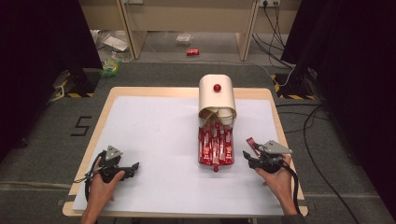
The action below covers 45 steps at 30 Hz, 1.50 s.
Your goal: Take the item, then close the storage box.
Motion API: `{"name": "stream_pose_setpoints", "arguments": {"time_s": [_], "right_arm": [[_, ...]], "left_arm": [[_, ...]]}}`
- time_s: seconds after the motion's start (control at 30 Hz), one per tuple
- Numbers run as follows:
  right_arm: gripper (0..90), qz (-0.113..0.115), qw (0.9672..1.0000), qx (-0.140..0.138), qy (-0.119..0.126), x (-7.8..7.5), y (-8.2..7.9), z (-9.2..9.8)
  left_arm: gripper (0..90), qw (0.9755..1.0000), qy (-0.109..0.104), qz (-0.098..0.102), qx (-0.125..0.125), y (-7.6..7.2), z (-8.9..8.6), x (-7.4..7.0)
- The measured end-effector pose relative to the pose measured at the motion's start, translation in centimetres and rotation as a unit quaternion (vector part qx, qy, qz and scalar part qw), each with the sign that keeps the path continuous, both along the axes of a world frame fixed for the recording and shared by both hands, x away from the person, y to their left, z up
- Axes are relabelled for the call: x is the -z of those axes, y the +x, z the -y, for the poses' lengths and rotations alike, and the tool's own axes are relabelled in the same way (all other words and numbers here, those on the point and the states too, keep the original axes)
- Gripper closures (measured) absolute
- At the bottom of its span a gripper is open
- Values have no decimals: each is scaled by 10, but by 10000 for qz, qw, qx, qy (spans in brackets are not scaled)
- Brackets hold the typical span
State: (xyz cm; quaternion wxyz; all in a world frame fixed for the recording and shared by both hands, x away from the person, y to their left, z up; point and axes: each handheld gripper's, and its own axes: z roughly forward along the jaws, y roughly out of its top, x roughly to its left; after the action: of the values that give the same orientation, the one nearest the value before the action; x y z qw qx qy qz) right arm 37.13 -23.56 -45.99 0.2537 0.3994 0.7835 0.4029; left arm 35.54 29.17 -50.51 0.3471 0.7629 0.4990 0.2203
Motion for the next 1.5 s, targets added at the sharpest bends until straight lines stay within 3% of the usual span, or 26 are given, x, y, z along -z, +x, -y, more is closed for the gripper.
{"name": "stream_pose_setpoints", "arguments": {"time_s": [0.6,1.5], "right_arm": [[440,-23,10000,-90,-29,2,0,-4],[440,-24,9996,-270,-32,3,-25,-8]], "left_arm": [[111,10000,7,10,1,0,0,0],[109,10000,-8,-4,-1,0,0,0]]}}
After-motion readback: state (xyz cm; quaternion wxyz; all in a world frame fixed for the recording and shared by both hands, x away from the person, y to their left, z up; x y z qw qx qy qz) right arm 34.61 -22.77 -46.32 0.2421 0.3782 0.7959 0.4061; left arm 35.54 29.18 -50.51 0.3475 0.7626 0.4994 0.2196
